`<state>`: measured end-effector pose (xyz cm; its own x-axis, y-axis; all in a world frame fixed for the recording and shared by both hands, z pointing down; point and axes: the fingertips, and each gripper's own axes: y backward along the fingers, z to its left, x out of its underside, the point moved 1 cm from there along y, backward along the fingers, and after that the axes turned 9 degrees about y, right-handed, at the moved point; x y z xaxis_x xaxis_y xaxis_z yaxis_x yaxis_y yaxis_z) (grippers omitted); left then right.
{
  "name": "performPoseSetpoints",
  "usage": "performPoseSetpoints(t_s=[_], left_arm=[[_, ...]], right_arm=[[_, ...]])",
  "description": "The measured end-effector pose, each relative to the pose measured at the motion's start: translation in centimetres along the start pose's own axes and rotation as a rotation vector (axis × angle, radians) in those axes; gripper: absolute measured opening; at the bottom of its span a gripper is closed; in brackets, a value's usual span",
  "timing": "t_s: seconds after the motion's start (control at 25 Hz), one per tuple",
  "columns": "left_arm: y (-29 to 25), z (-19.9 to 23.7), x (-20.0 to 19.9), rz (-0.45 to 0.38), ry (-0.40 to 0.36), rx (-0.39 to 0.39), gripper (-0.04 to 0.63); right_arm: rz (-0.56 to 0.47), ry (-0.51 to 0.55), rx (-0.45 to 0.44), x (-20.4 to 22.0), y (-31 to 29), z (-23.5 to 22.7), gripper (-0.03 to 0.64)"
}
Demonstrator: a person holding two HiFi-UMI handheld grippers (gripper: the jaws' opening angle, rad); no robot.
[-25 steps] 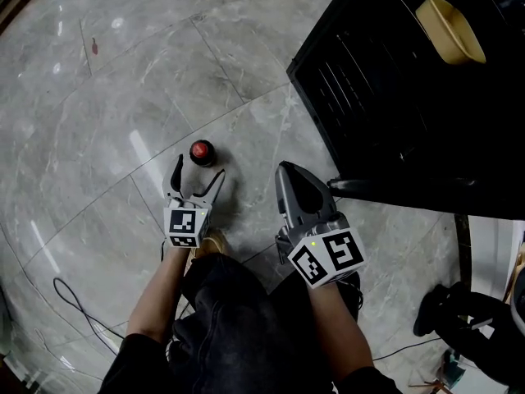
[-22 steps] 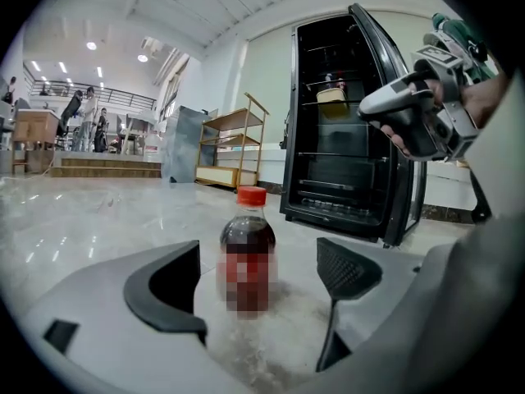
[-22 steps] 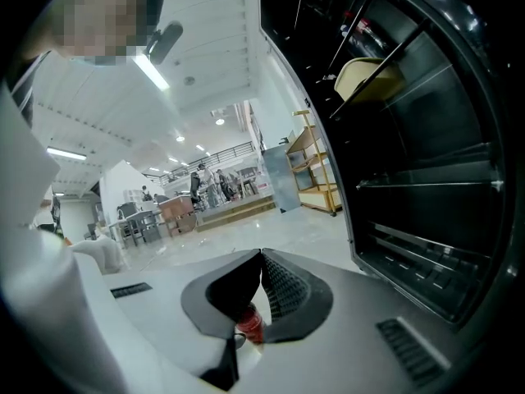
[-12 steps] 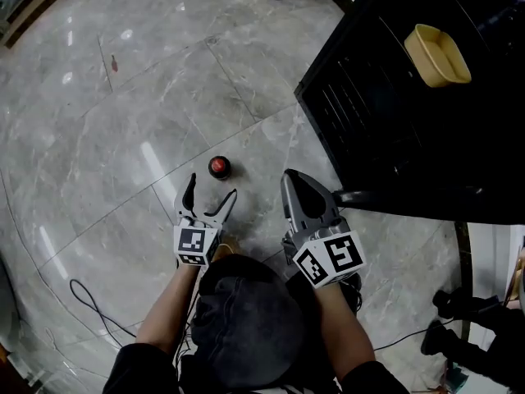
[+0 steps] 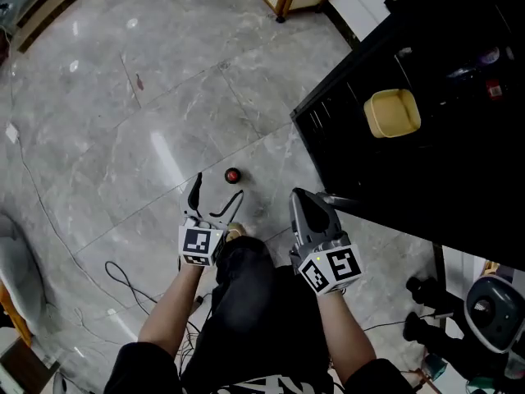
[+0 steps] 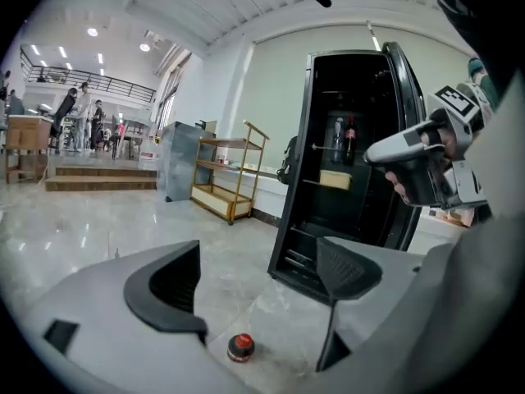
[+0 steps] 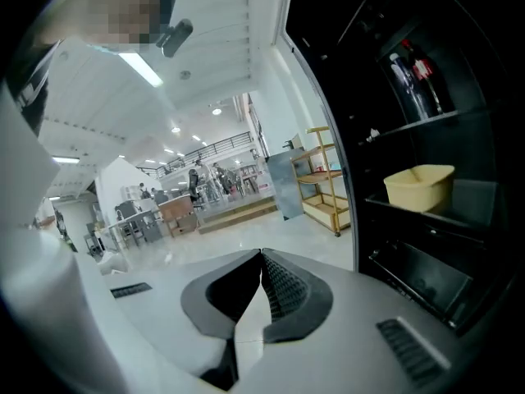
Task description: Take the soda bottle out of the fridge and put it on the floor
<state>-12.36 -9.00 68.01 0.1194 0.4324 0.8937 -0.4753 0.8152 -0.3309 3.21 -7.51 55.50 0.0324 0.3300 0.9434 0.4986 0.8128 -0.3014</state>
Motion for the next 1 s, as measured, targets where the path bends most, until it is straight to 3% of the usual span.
performPoseSetpoints(t_s=[0.28, 0.48, 0.76, 1.0], left_arm=[[5.6, -4.9, -17.6, 0.048, -0.003, 0.035, 0.434], [8.9, -8.5, -27.1, 0.07, -0.013, 0.059, 0.434], [11.3, -13.3, -36.1, 0.04, -0.001, 0.103, 0.433], [12.6, -17.6, -42.2, -0.027, 0.006, 0.152, 0.426]], right_arm=[[0.073, -0.003, -0.08, -16.8, 5.0, 4.8, 0.023], [0.084, -0.004, -0.112, -26.8, 8.8, 6.2, 0.023], [0.02, -0.023, -0.057, -34.1, 12.6, 5.1, 0.023], [-0.051, -0.004, -0.073, -37.9, 13.7, 4.3, 0.023]])
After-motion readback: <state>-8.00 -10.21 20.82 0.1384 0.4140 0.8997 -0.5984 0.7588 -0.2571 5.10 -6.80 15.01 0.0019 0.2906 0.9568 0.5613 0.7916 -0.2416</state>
